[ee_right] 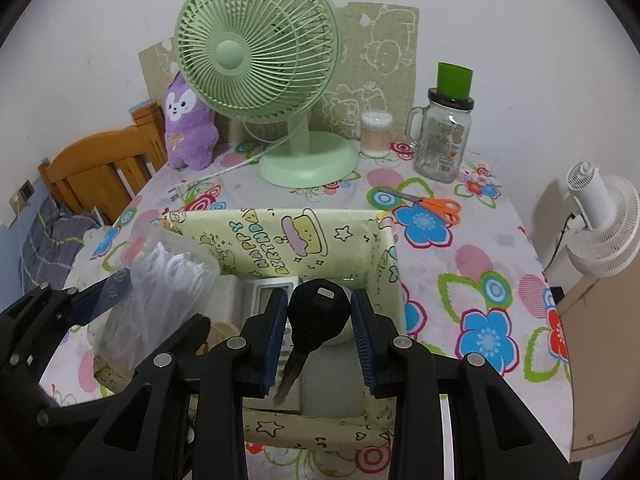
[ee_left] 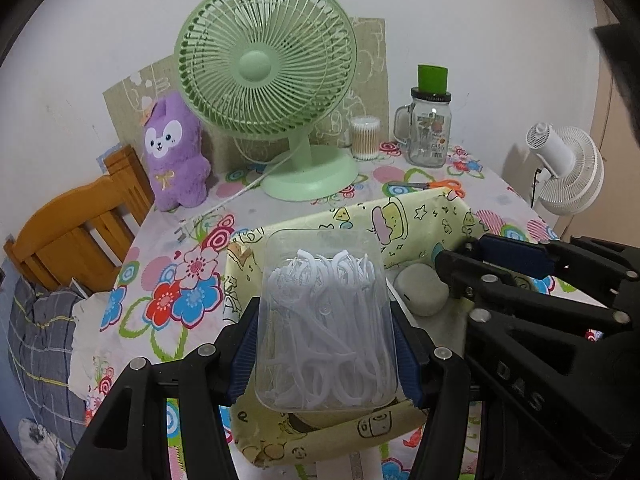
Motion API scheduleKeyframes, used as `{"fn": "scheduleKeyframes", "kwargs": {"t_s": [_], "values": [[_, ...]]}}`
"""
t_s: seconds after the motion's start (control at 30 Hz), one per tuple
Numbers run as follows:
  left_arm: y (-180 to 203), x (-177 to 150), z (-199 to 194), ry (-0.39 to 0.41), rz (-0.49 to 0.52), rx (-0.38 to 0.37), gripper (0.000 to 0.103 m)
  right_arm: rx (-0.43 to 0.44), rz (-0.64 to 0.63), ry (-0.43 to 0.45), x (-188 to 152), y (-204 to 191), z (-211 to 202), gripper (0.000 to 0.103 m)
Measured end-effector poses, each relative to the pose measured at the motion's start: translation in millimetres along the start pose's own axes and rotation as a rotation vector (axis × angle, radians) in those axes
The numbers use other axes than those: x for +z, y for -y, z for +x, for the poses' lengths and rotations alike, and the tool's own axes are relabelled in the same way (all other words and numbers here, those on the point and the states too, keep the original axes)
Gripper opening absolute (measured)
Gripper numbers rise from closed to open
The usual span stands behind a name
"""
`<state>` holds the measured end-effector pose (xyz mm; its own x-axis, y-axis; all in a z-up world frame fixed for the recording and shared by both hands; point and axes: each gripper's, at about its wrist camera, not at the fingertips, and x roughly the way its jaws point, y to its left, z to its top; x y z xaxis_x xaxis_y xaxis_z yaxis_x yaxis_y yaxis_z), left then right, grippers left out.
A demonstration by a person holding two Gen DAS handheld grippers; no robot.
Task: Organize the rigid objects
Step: 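Lower both tools into the yellow box and open them to release floss box and key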
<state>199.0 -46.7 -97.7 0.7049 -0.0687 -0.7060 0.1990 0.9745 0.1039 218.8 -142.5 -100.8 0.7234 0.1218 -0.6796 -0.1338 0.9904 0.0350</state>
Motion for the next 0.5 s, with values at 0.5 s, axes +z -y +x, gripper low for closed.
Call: {"fn": "scheduleKeyframes", "kwargs": {"t_s": [0.5], "values": [[18,0,21,-0.033,0.002,-0.039,0.066,-0.071,-0.015,0.038,-5,12,-7,0.075]]}}
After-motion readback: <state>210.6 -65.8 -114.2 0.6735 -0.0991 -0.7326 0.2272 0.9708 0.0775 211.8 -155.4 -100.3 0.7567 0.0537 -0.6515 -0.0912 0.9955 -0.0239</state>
